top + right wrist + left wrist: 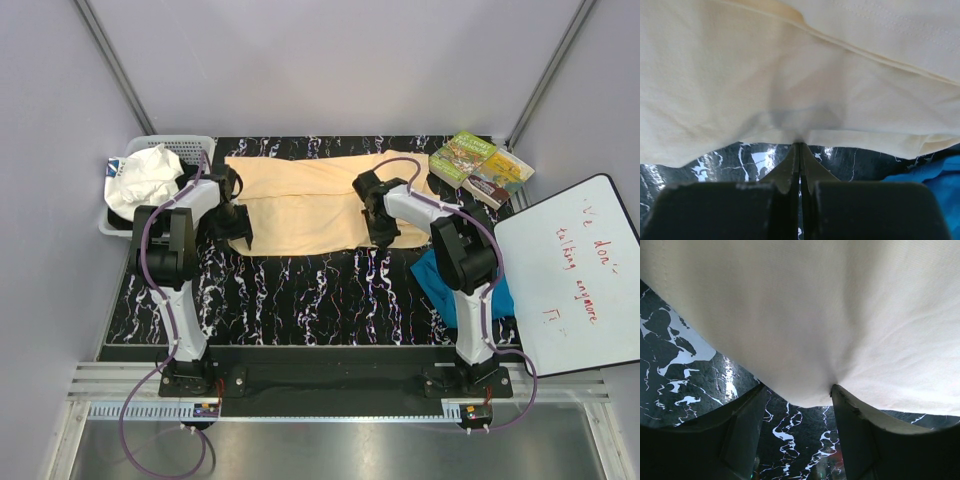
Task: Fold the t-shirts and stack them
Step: Grap the side of the flattened tshirt closest away from the robot with both arms
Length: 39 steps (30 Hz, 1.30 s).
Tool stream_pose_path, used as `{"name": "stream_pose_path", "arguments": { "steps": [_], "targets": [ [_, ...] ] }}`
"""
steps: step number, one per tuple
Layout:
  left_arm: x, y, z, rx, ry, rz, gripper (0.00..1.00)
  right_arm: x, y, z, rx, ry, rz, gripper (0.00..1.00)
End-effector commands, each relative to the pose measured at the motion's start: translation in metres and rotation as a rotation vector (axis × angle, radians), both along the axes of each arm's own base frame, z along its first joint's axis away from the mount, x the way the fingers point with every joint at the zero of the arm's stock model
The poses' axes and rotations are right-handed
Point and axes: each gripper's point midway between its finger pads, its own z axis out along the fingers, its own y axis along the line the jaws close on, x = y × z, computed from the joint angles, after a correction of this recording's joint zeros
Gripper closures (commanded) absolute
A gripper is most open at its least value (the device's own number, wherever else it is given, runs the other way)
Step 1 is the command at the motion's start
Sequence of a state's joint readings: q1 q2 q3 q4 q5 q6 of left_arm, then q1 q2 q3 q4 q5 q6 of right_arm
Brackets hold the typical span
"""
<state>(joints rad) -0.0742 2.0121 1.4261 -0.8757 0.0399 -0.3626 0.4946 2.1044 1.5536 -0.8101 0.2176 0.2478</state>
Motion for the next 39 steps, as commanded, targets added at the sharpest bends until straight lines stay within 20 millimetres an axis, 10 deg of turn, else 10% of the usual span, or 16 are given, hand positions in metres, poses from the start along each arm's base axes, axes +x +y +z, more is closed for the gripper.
{"name": "stream_pose_path", "arguments": {
  "steps": [1, 10, 24, 39],
  "targets": [
    [0.005, 0.003, -0.022, 0.020, 0.015, -0.006, 0.39, -0.051, -0.028, -0.005, -0.081, 0.165, 0.033, 1.00],
    [0.014, 0.002, -0.020, 0.018, 0.008, -0.007, 0.38, -0.088, -0.057, 0.008, -0.158, 0.223, -0.005, 1.00],
    [0.009, 0.001, -0.021, 0.016, 0.017, -0.028, 0.38, 0.015, -0.014, 0.038, -0.062, -0.060, -0.049, 1.00],
    [0.005, 0.000, -0.021, 0.020, 0.023, -0.027, 0.38, 0.039, -0.004, 0.017, -0.052, -0.041, -0.022, 1.00]
  ]
}}
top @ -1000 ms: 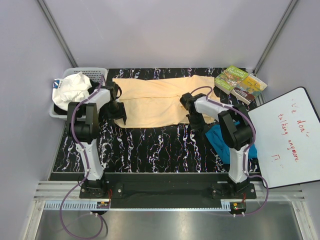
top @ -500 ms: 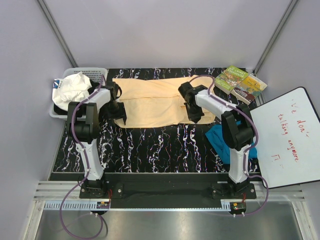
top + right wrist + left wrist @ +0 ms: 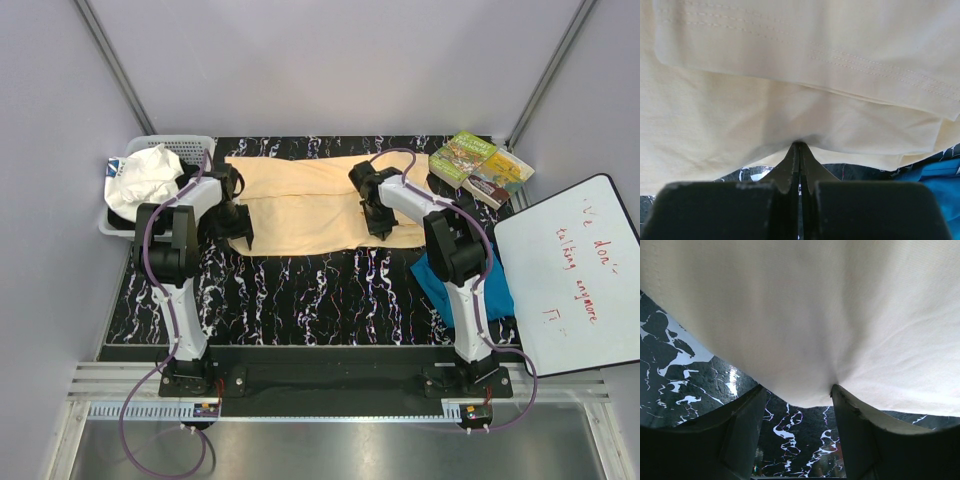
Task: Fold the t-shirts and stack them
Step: Grap the side of the flattened tshirt closest away from the robot with both arms
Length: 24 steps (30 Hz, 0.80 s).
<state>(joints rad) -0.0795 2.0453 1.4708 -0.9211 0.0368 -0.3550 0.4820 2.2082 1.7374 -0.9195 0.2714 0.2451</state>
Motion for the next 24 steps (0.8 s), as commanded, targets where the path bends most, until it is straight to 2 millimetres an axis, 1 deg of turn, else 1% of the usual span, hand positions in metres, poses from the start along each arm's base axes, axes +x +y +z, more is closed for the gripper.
{"name": "stream_pose_path", "arguments": {
  "steps": [1, 4, 7, 8, 10, 11, 17, 21, 24],
  "targets": [
    [0.005, 0.001, -0.021, 0.015, -0.011, -0.015, 0.38, 0.015, -0.002, 0.010, 0.007, -0.039, -0.003, 1.00],
    [0.005, 0.001, -0.021, 0.014, -0.011, -0.017, 0.38, 0.014, -0.001, 0.009, 0.012, -0.038, -0.007, 1.00],
    [0.005, 0.001, -0.021, 0.017, -0.008, -0.019, 0.38, 0.015, -0.002, 0.016, 0.015, -0.056, -0.014, 1.00],
    [0.005, 0.001, -0.021, 0.017, -0.008, -0.019, 0.38, 0.017, -0.003, 0.024, 0.018, -0.075, -0.019, 1.00],
    [0.006, 0.002, -0.021, 0.019, -0.010, -0.019, 0.38, 0.017, -0.003, 0.031, 0.020, -0.091, -0.021, 1.00],
    [0.005, 0.002, -0.021, 0.021, -0.008, -0.019, 0.38, 0.018, -0.005, 0.038, 0.020, -0.108, -0.025, 1.00],
    [0.005, 0.003, -0.021, 0.027, -0.004, -0.023, 0.37, 0.019, -0.013, 0.057, 0.022, -0.150, -0.042, 1.00],
    [0.006, 0.002, -0.021, 0.029, -0.004, -0.025, 0.37, 0.016, -0.017, 0.063, 0.027, -0.156, -0.046, 1.00],
    [0.006, 0.002, -0.021, 0.030, -0.003, -0.025, 0.37, 0.010, -0.016, 0.062, 0.039, -0.138, -0.037, 1.00]
  ]
}}
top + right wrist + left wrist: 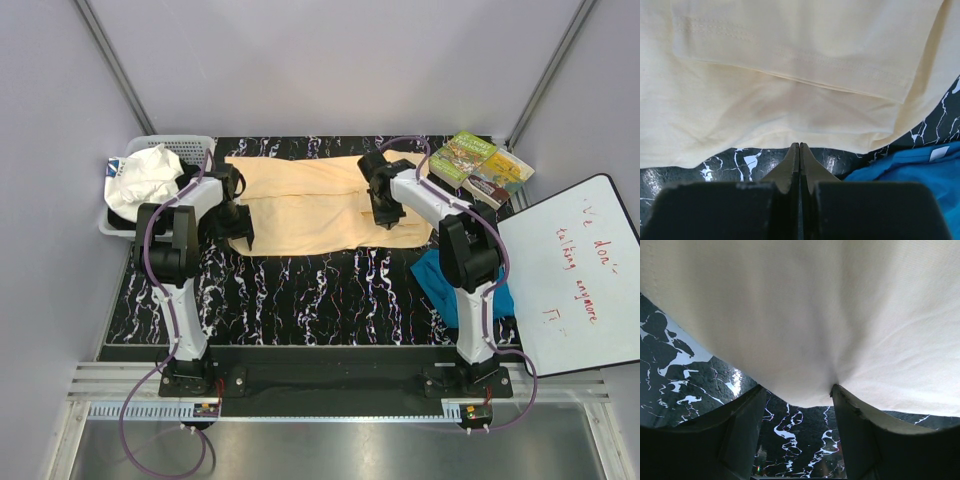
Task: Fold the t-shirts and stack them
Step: Grap the side of the flattened tshirt closest away from the robot with both arms
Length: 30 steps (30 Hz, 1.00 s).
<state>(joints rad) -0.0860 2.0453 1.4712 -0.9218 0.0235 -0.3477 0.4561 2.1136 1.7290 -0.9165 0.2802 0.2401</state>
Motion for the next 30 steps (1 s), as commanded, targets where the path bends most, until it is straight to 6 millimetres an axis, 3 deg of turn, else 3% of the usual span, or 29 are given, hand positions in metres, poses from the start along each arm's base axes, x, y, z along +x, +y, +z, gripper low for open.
{"name": "stream_pose_path", "arguments": {
  "steps": [1, 3, 4, 5, 8, 16, 30],
  "targets": [
    [0.007, 0.002, -0.021, 0.017, -0.002, -0.012, 0.37, -0.005, -0.004, 0.024, 0.027, -0.038, -0.003, 1.00],
    [0.007, 0.002, -0.021, 0.018, -0.001, -0.013, 0.37, -0.011, 0.001, 0.020, 0.057, -0.012, 0.023, 0.95],
    [0.007, 0.002, -0.021, 0.017, -0.002, -0.014, 0.37, -0.014, 0.006, 0.020, 0.086, 0.003, 0.038, 0.87],
    [0.008, 0.002, -0.020, 0.018, -0.004, -0.013, 0.37, -0.018, 0.007, 0.016, 0.093, 0.017, 0.046, 0.69],
    [0.009, 0.002, -0.020, 0.019, -0.004, -0.013, 0.37, -0.026, 0.006, 0.012, 0.097, 0.035, 0.059, 0.54],
    [0.008, 0.002, -0.021, 0.018, 0.001, -0.015, 0.37, -0.034, 0.004, -0.009, 0.092, 0.072, 0.070, 0.48],
    [0.007, 0.002, -0.021, 0.023, 0.010, -0.026, 0.37, -0.018, 0.016, -0.053, 0.093, 0.112, 0.075, 0.45]
  ]
}}
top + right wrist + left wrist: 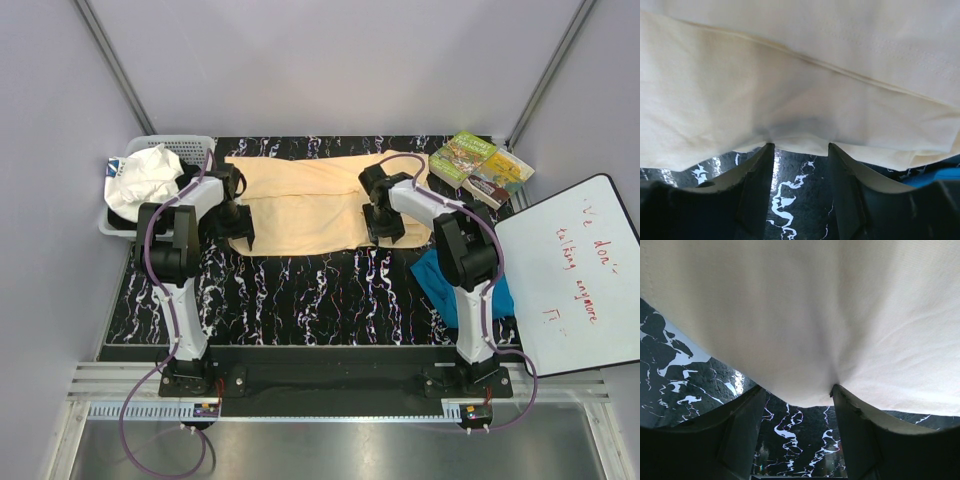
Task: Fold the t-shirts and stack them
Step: Grap the side of the flattened tshirt closest away from the robot with both arms
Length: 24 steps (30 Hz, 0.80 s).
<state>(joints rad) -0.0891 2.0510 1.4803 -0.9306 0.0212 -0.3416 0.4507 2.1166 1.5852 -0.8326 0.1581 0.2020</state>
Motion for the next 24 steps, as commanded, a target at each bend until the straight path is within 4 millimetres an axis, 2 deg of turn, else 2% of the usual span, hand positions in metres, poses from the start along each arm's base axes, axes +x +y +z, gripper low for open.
{"name": "stream_pose_path", "arguments": {
  "steps": [1, 4, 5, 7, 8, 10, 16, 24],
  "targets": [
    [0.007, 0.003, -0.021, 0.020, 0.006, -0.015, 0.37, 0.008, 0.012, -0.014, 0.035, 0.009, 0.017, 0.46],
    [0.006, 0.003, -0.021, 0.021, 0.008, -0.013, 0.37, 0.006, 0.016, -0.021, 0.051, 0.032, 0.017, 0.52],
    [0.007, 0.003, -0.021, 0.019, 0.006, -0.012, 0.37, 0.006, 0.016, -0.023, 0.054, 0.038, 0.018, 0.63],
    [0.008, 0.003, -0.021, 0.021, 0.005, -0.013, 0.37, 0.003, 0.019, -0.025, 0.069, 0.056, 0.025, 0.75],
    [0.007, 0.003, -0.022, 0.020, 0.008, -0.014, 0.37, 0.001, 0.019, -0.025, 0.069, 0.061, 0.027, 0.87],
    [0.008, 0.003, -0.021, 0.021, 0.011, -0.014, 0.36, 0.000, 0.018, -0.019, 0.073, 0.056, 0.027, 0.98],
    [0.011, 0.002, -0.020, 0.020, 0.008, -0.014, 0.36, -0.008, 0.004, 0.018, 0.052, -0.014, 0.045, 1.00],
    [0.014, 0.002, -0.021, 0.022, 0.008, -0.020, 0.35, 0.003, -0.018, 0.082, 0.016, -0.154, -0.002, 1.00]
  ]
}}
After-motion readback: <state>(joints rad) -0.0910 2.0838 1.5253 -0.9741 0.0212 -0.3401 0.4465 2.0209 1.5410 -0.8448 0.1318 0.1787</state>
